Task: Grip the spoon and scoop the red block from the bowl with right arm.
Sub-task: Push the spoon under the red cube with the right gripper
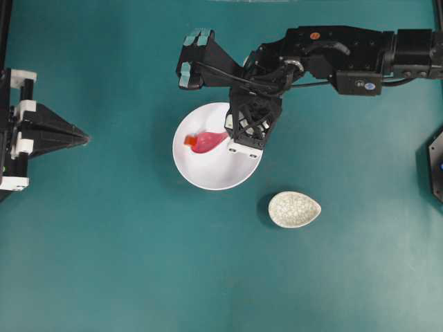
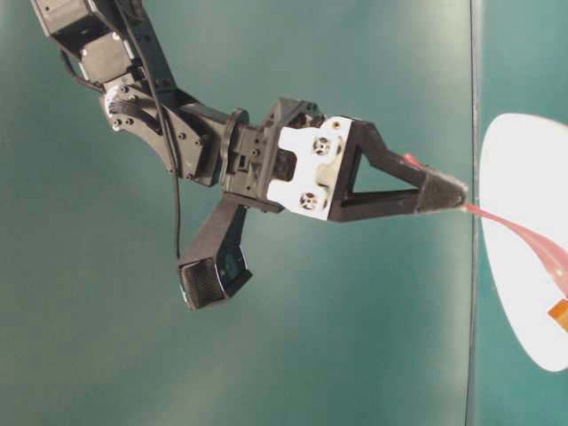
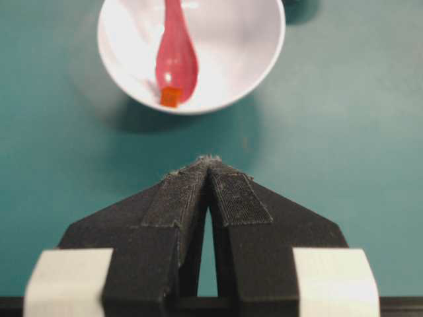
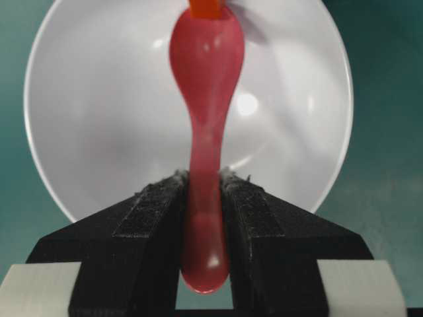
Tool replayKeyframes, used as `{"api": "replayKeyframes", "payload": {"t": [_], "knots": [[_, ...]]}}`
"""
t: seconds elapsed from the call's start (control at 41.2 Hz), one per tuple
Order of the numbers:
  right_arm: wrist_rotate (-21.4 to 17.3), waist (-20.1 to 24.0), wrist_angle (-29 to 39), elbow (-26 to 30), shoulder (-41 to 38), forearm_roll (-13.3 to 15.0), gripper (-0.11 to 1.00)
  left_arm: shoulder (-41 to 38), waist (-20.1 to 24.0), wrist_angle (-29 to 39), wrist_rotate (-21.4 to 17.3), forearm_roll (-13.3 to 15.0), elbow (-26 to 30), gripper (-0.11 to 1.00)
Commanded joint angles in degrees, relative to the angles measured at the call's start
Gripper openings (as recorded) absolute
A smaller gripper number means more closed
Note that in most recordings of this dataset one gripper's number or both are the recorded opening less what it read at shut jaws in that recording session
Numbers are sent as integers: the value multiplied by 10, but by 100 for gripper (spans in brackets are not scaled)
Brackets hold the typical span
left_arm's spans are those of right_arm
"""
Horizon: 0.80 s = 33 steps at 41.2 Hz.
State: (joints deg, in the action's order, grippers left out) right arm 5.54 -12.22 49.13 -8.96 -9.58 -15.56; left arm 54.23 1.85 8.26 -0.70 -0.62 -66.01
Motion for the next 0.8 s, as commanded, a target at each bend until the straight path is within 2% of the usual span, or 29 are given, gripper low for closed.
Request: {"api": "replayKeyframes", "payload": {"t": [0.0, 0.777], "knots": [[-3, -1, -4, 11, 17, -3, 24, -2, 1, -7, 0, -1, 17, 0], [-6, 14, -36, -12, 38, -12, 24, -2, 2, -7, 1, -1, 17, 0]]}}
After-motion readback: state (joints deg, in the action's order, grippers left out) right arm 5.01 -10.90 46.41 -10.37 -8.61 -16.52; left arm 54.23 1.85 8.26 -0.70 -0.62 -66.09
